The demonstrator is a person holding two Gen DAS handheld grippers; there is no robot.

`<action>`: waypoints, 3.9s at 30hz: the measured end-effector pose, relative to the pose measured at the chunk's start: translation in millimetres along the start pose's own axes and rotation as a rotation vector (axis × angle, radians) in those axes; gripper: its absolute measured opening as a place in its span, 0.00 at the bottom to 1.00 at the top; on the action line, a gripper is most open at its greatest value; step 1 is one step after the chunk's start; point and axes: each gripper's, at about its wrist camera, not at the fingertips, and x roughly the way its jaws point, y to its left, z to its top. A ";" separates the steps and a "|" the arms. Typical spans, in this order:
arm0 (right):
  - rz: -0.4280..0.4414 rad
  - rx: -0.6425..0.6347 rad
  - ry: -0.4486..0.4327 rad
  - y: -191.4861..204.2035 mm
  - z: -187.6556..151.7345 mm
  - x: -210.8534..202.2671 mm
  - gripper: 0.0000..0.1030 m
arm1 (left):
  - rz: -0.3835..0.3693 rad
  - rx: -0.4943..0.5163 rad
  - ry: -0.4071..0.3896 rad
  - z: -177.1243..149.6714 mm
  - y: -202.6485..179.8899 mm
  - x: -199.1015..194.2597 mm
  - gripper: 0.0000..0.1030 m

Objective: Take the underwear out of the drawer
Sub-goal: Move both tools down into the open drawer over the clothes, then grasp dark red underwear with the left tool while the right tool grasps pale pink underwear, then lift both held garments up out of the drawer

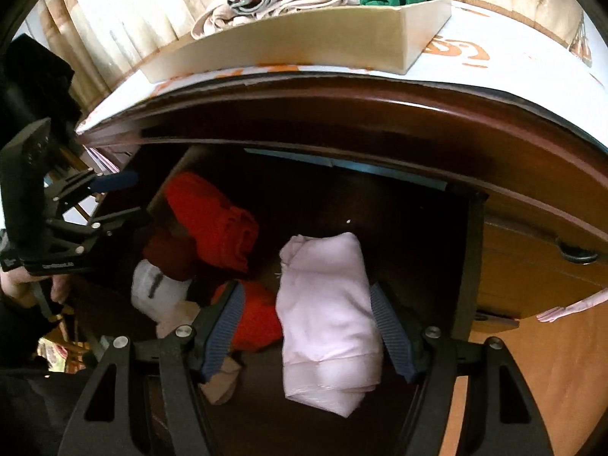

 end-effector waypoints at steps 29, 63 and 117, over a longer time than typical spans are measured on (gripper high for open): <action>-0.124 -0.120 0.146 11.2 3.1 43.8 0.69 | -0.203 0.217 0.339 -3.9 -42.6 55.6 0.67; -0.148 -0.177 0.325 24.2 6.7 93.0 0.47 | -0.183 0.244 0.398 -1.4 -53.8 88.6 0.42; 0.028 -0.208 -0.093 12.6 -11.8 2.4 0.17 | -0.003 0.090 -0.042 -11.6 -6.7 -10.5 0.27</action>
